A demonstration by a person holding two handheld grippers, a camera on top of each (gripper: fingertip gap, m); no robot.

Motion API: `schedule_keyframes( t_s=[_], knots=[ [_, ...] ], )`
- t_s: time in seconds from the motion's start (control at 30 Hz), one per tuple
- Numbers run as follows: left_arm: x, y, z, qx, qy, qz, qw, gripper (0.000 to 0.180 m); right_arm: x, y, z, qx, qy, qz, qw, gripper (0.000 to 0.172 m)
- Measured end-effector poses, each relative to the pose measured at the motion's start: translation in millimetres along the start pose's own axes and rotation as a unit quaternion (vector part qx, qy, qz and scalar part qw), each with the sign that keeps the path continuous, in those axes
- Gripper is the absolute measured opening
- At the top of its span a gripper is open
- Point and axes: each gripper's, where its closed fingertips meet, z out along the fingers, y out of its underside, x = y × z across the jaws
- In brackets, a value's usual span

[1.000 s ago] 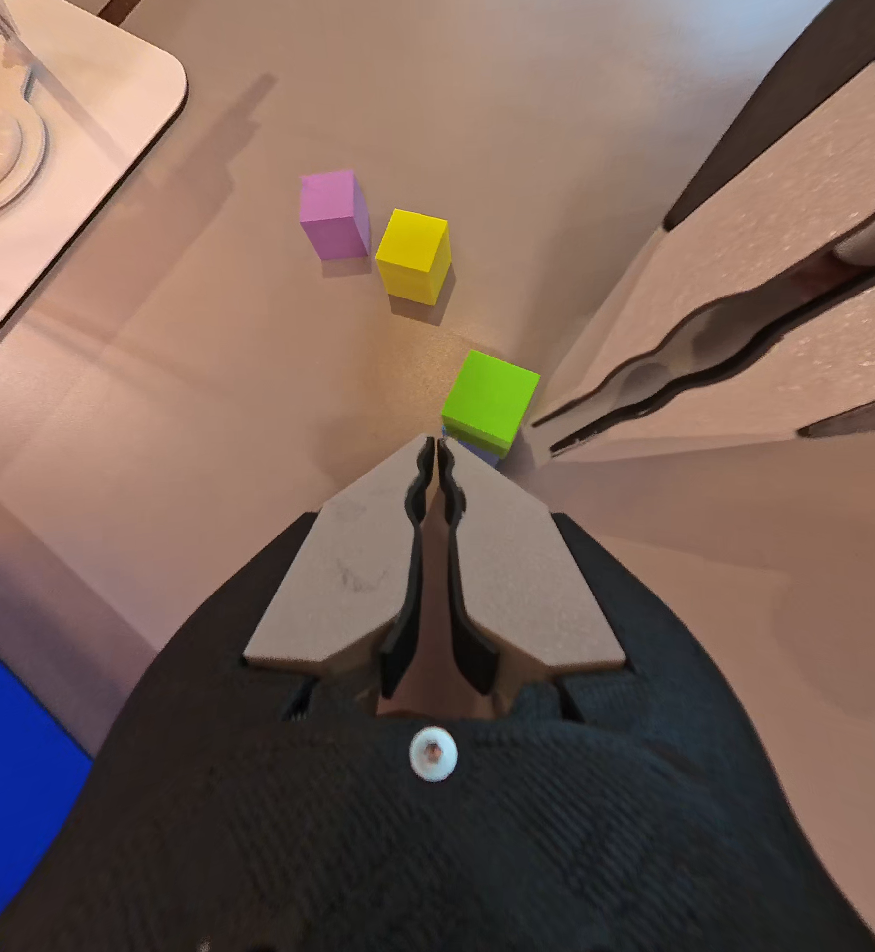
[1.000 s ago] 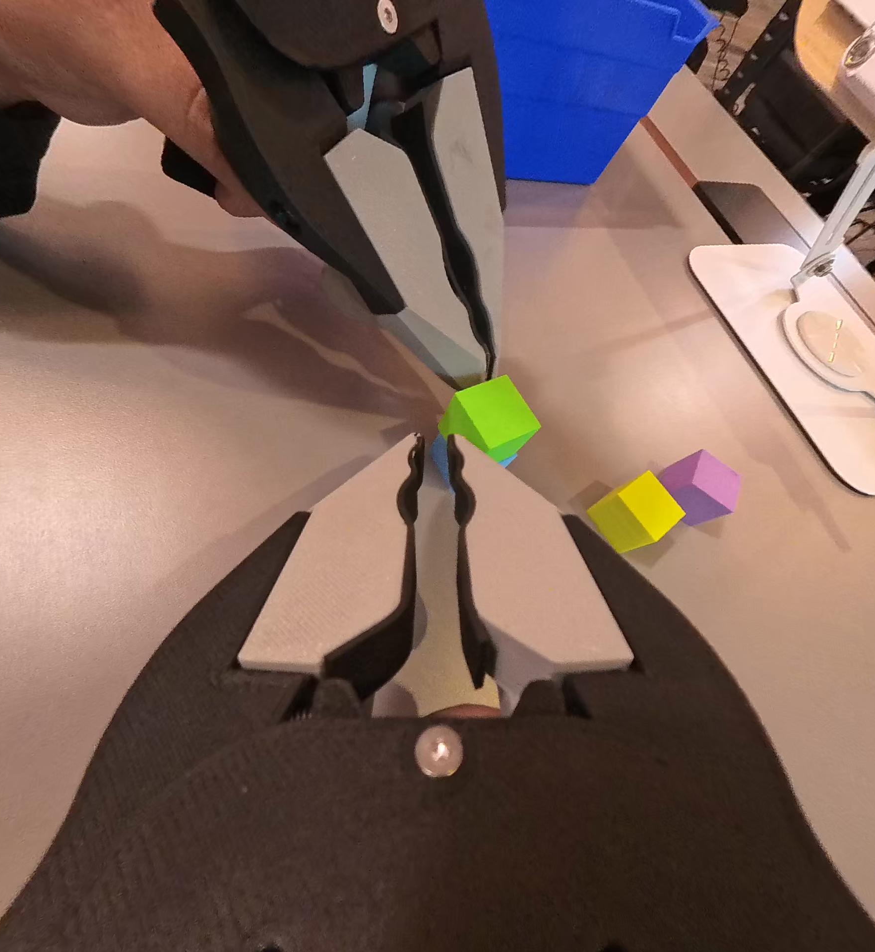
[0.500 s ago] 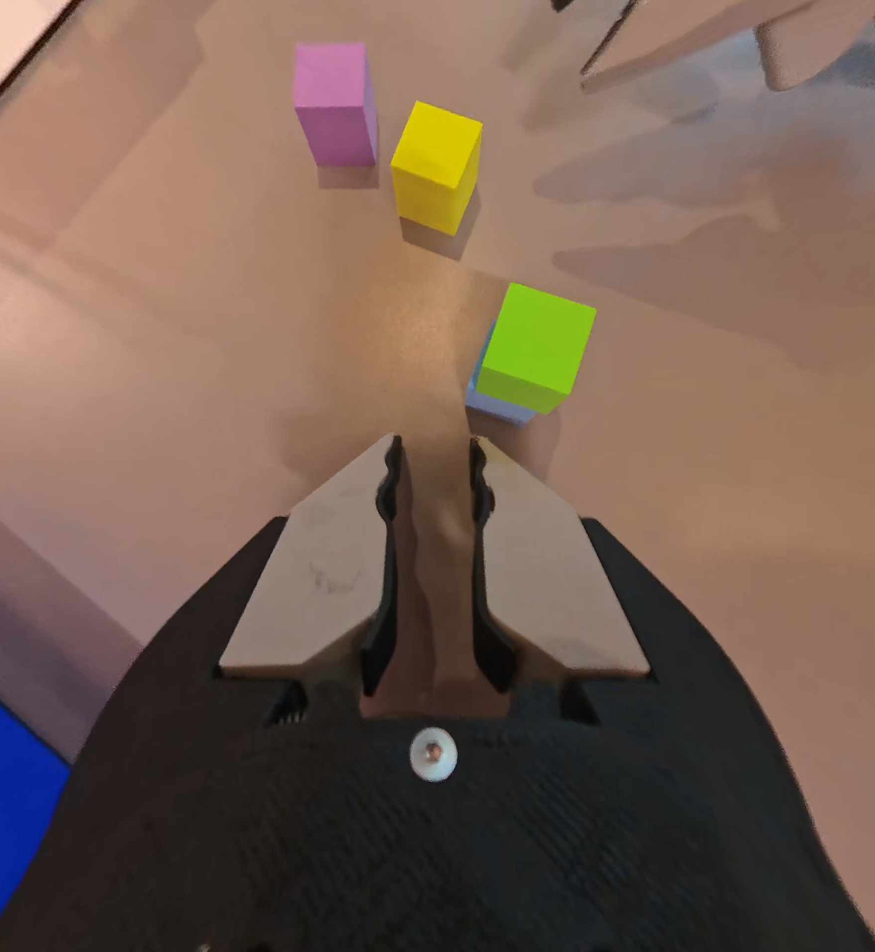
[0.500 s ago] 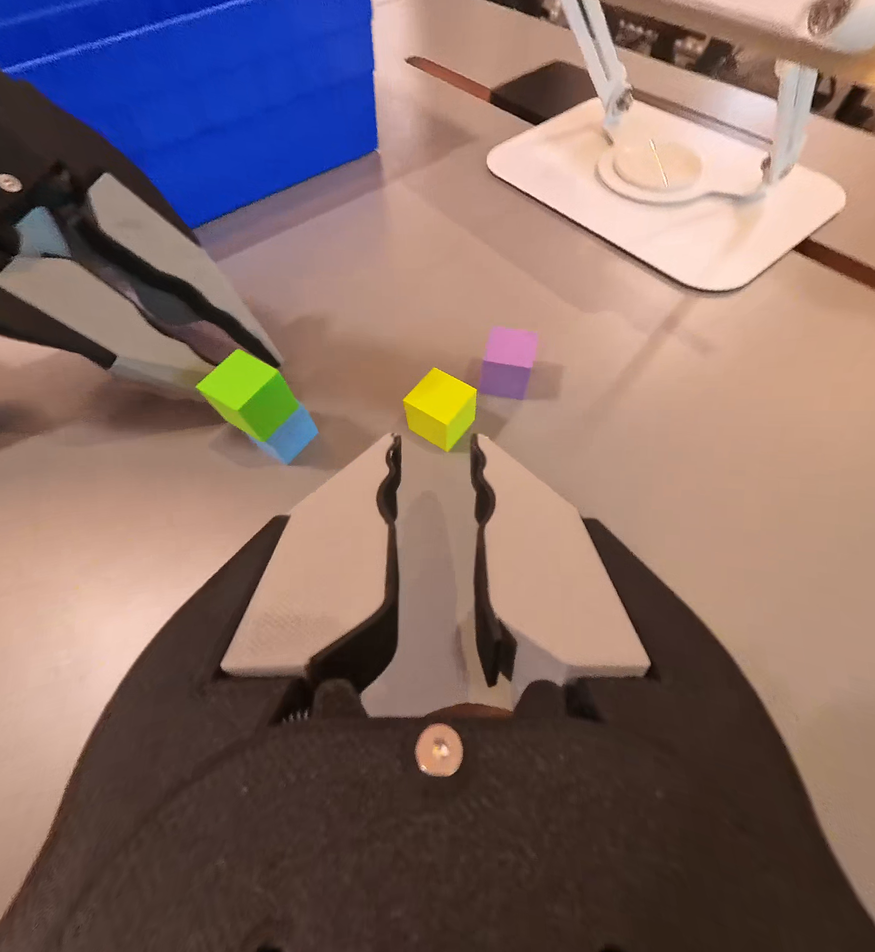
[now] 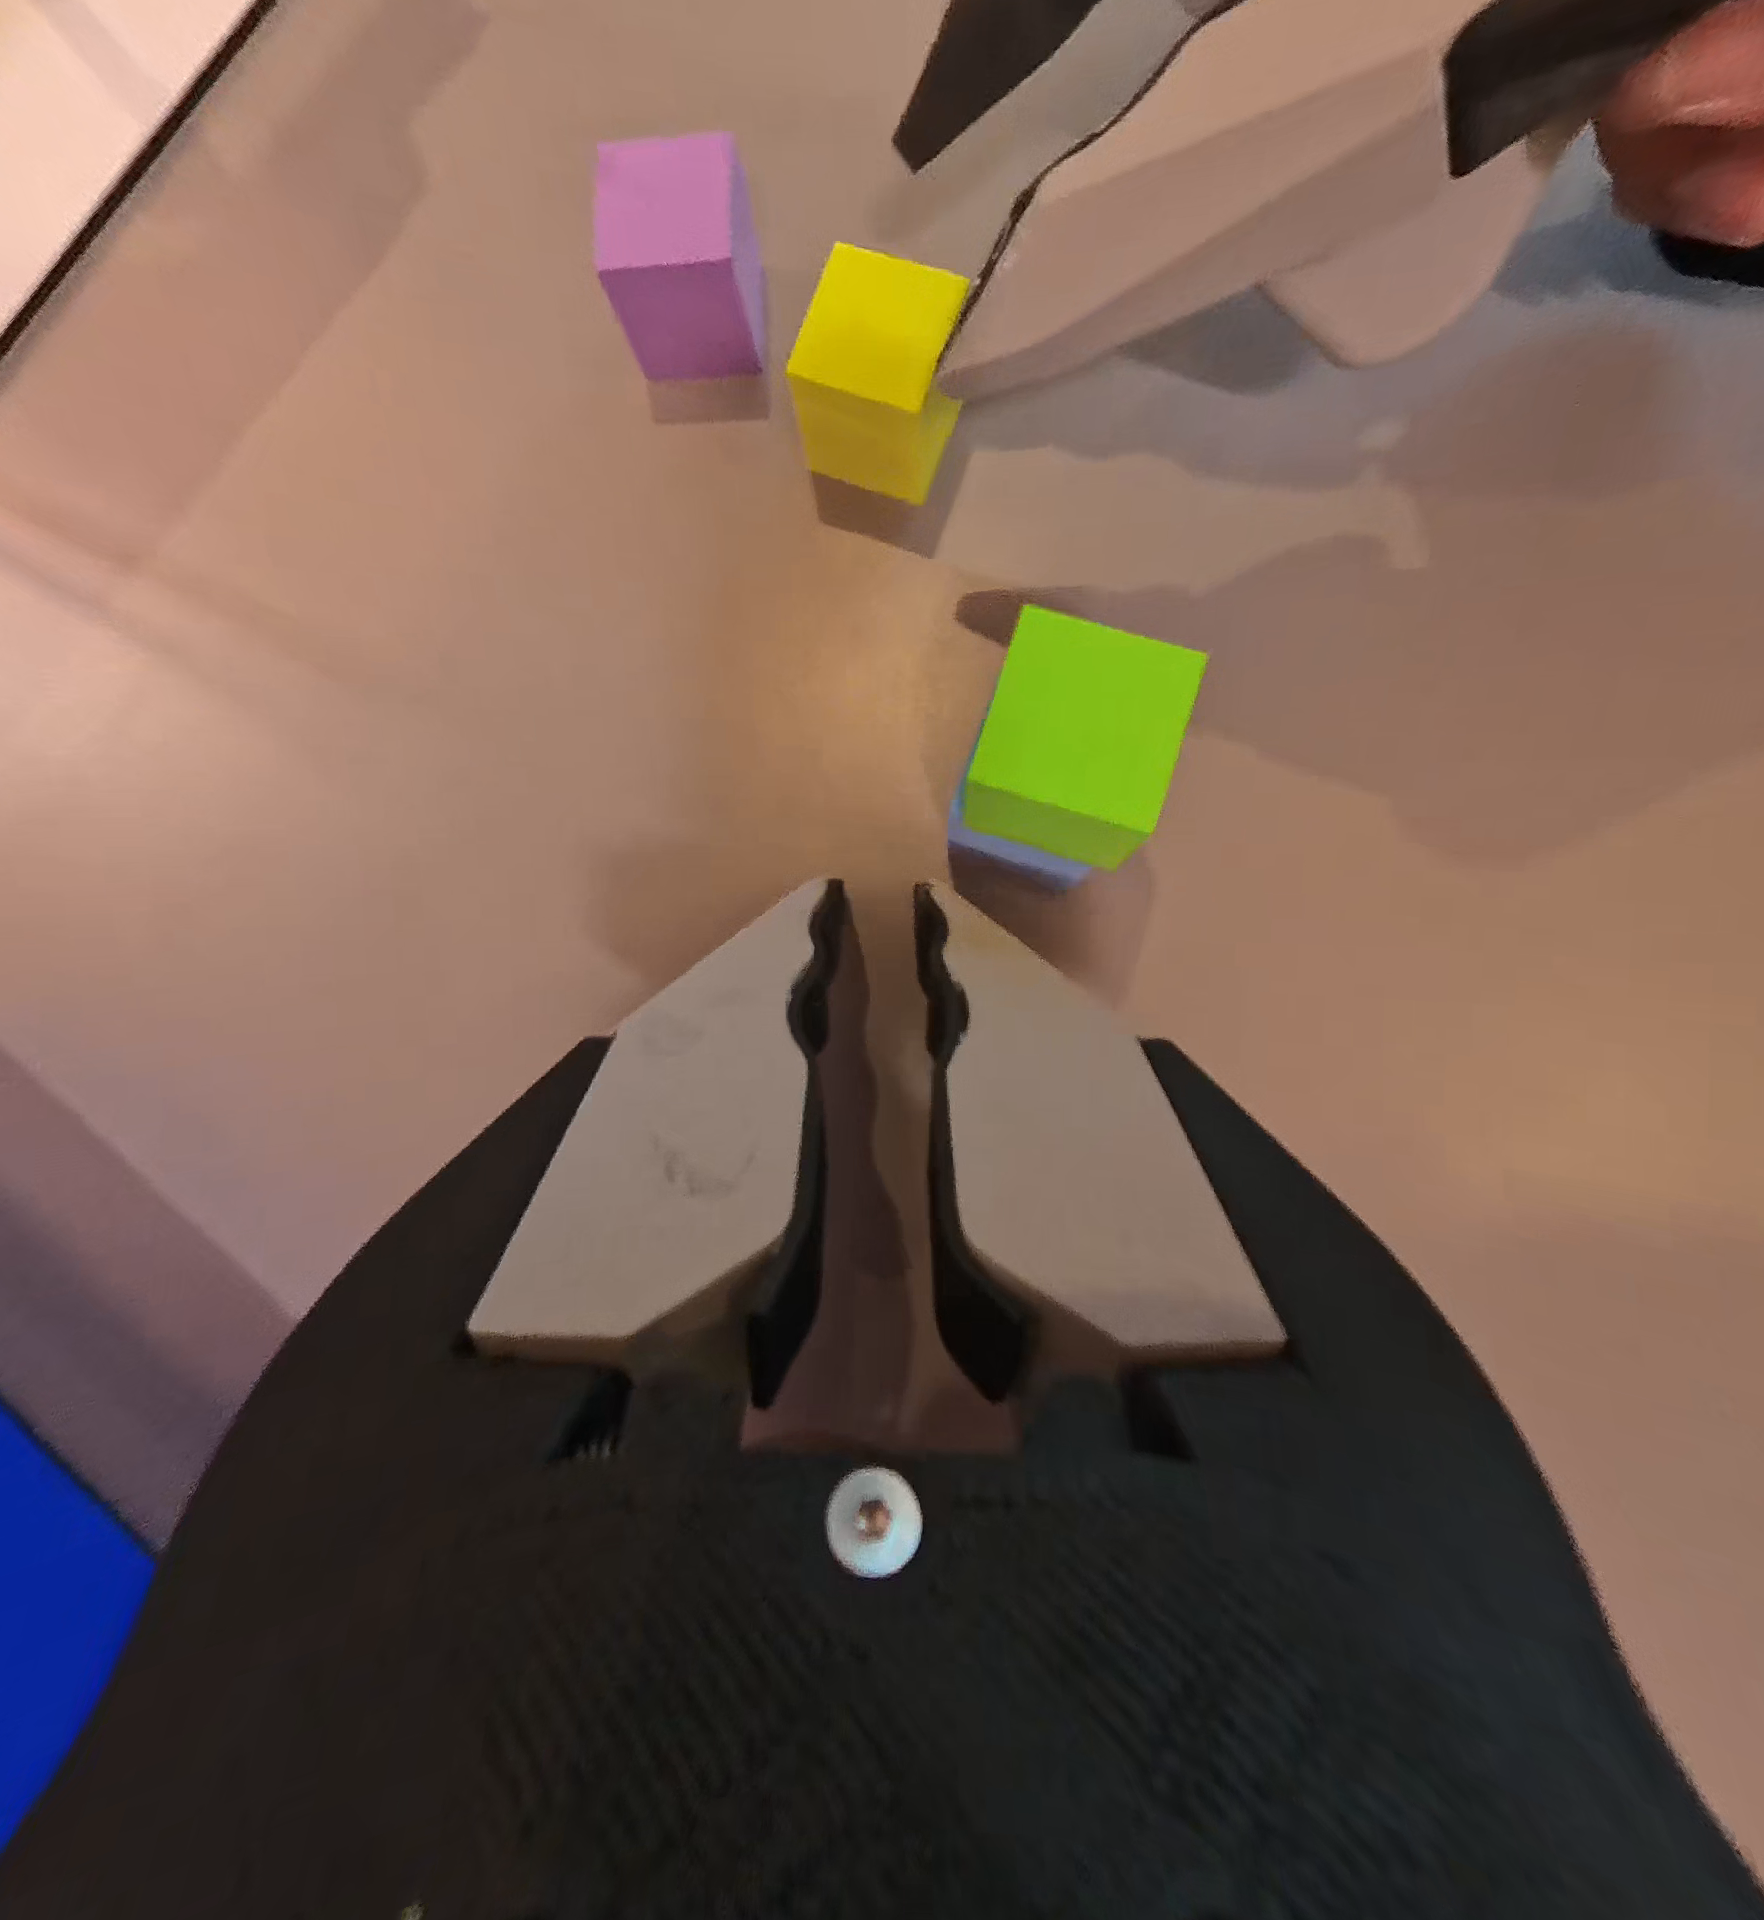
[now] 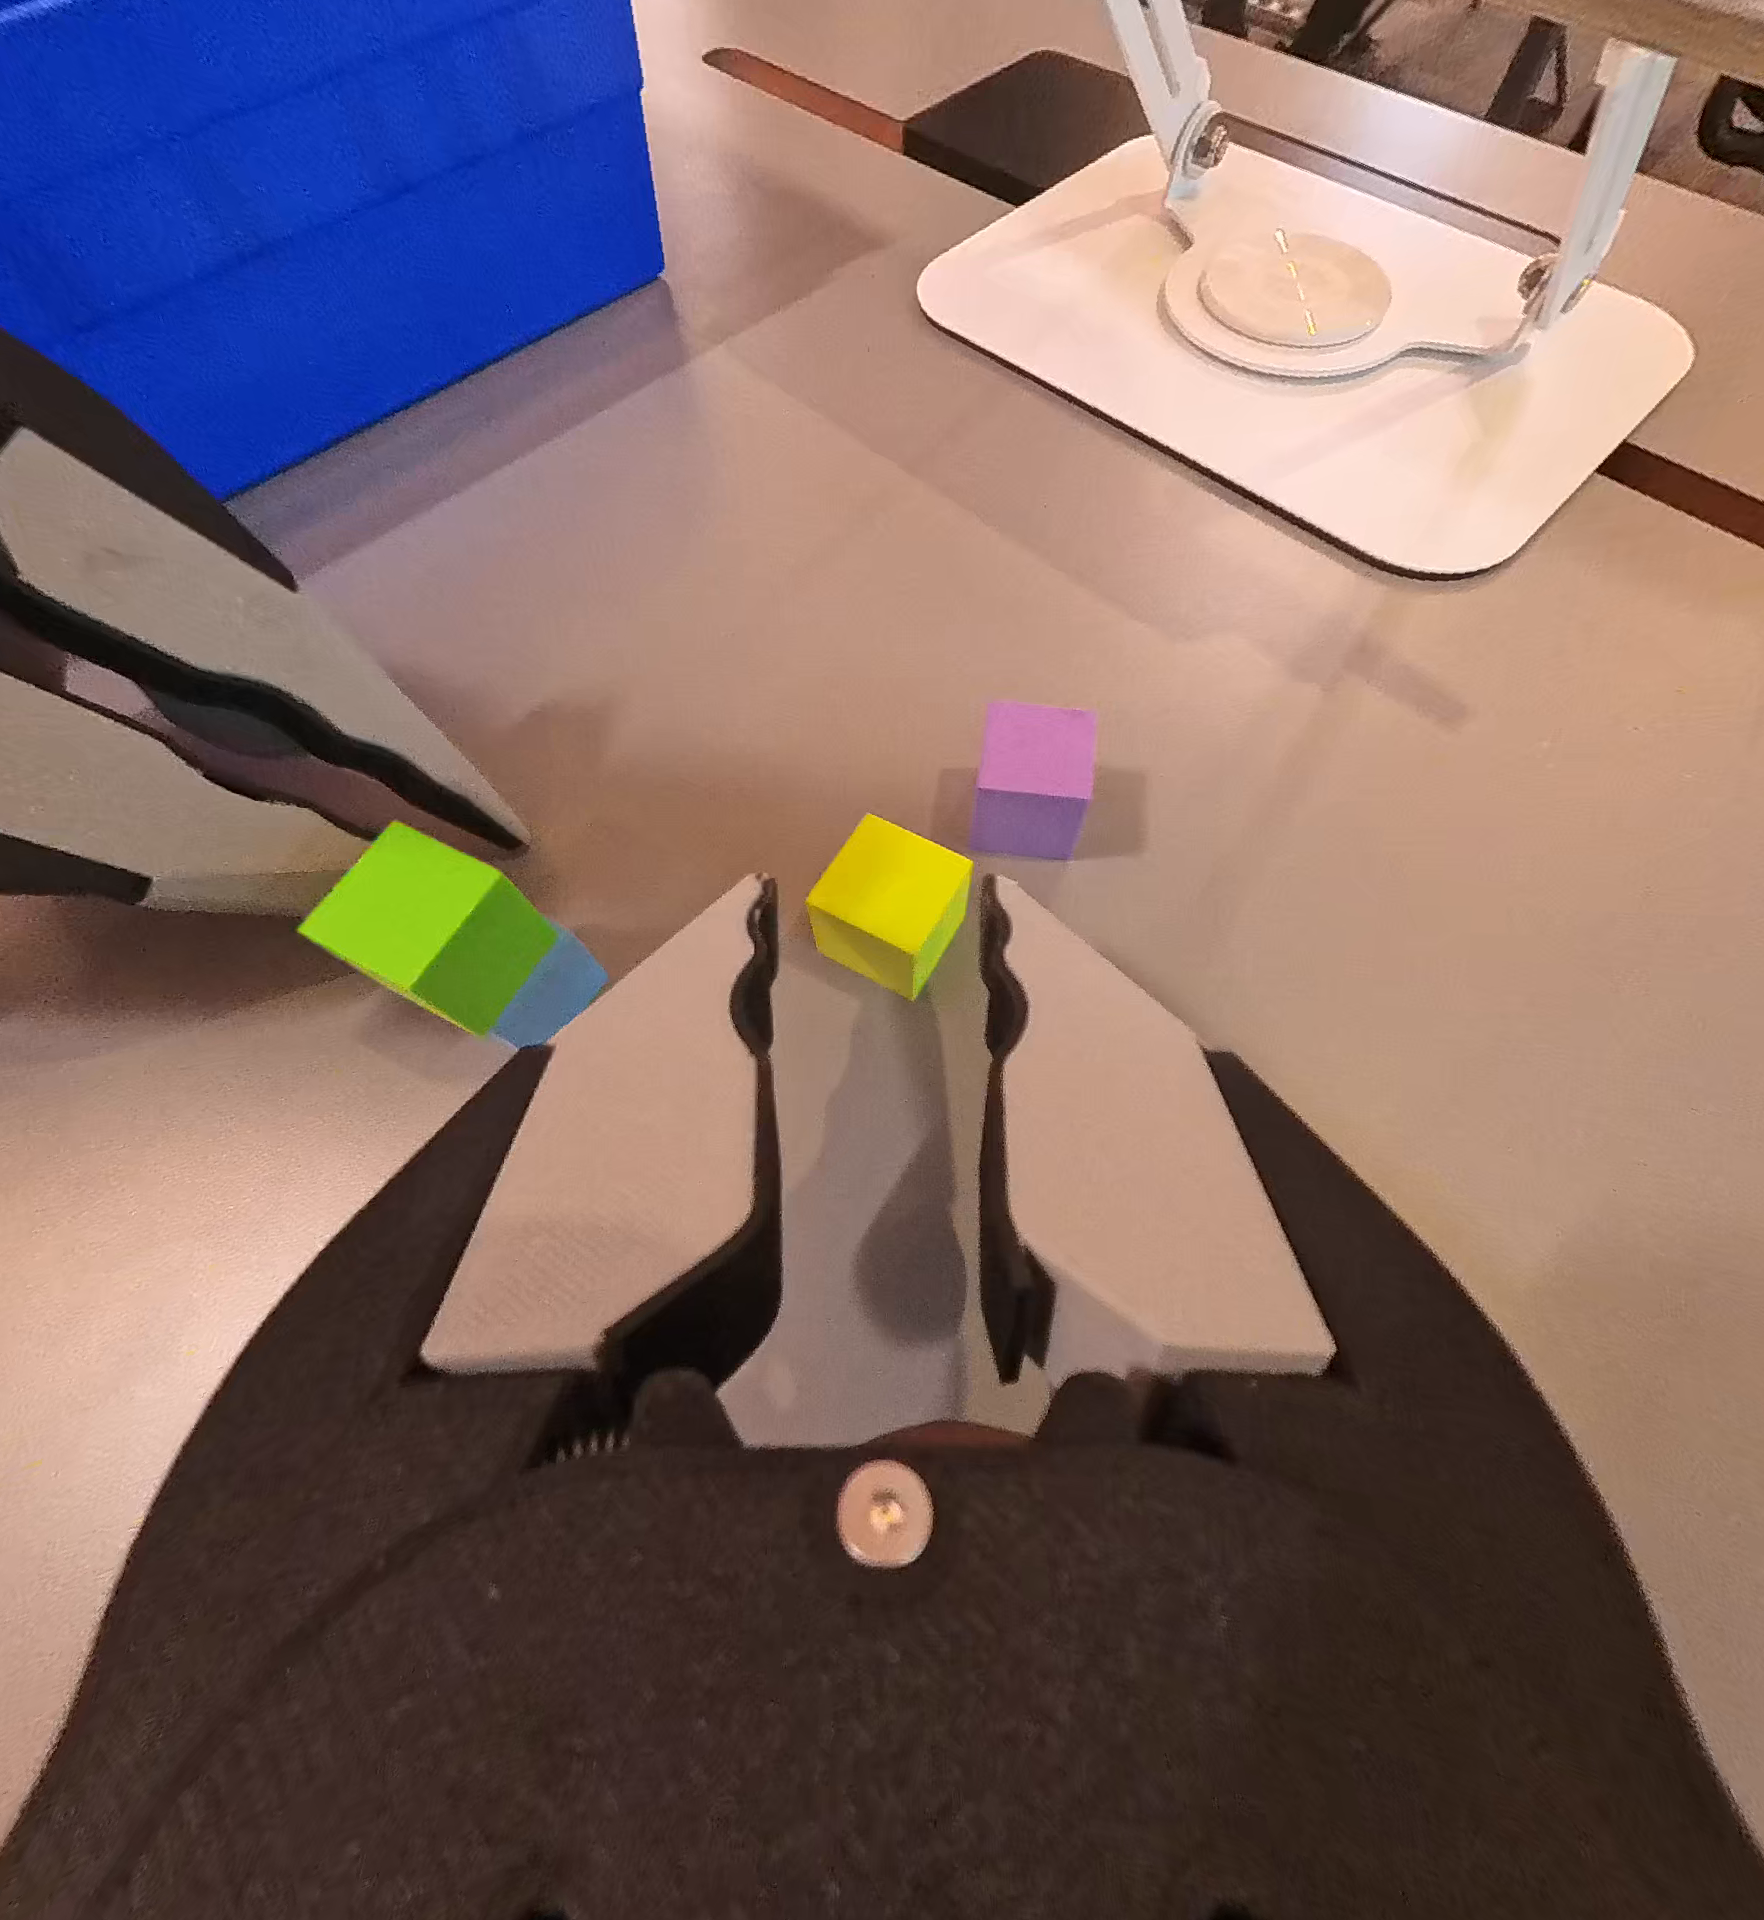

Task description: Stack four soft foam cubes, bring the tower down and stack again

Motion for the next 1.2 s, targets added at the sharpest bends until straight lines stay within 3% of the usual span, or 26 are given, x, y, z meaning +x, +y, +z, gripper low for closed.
schedule_keyframes(
  t_s=[0.57, 0.93, 1.07, 1.2],
  knots=[
    [-3, -14, 10, 0.022, -0.035, 0.003, 0.999, 0.012, 1, 2, 2, -0.005, -0.002, 0.005, 1.000, 0.037],
    [-23, -17, -3, 0.053, -0.056, -0.051, 0.996, 0.017, 2, 8, 18, -0.033, 0.030, 0.014, 0.999, 0.044],
    [-23, -16, 0, 0.046, -0.059, -0.048, 0.996, 0.017, 5, 11, 23, -0.045, 0.037, 0.011, 0.998, 0.032],
    [-22, -14, 2, 0.039, -0.067, -0.037, 0.996, 0.017, 6, 8, 18, -0.039, 0.038, -0.010, 0.998, 0.030]
  ],
)
